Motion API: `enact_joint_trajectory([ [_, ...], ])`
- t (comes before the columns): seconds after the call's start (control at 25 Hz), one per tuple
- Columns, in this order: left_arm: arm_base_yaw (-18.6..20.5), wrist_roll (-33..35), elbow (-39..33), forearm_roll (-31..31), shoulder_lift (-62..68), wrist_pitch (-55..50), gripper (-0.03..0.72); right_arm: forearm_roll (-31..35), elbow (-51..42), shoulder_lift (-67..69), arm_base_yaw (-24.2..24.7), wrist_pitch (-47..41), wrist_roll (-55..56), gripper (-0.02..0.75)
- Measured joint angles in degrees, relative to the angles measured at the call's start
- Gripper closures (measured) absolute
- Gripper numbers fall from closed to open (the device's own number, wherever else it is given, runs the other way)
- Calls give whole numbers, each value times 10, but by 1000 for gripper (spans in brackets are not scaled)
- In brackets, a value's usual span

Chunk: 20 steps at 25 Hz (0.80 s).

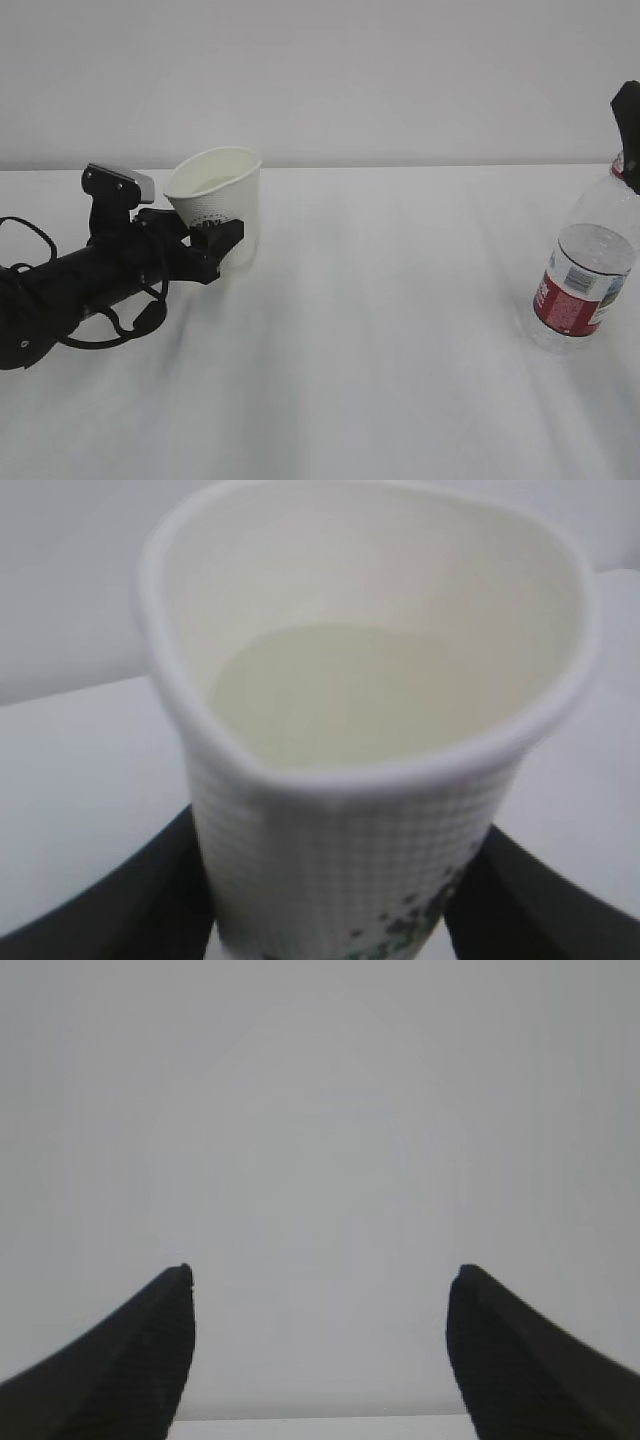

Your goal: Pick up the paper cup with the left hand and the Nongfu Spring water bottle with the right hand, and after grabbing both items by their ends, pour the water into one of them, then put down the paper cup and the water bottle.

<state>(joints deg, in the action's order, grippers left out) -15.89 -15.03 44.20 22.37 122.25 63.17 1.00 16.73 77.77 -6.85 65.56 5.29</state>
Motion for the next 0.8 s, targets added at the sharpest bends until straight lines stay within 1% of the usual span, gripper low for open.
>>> enact_joint_trajectory([
  [0.28,0,0,-37,-33,0,1,216,0,0,0,0,0,0,148],
  [0.8,0,0,-77,-46,0,11,216,0,0,0,0,1,0,147],
])
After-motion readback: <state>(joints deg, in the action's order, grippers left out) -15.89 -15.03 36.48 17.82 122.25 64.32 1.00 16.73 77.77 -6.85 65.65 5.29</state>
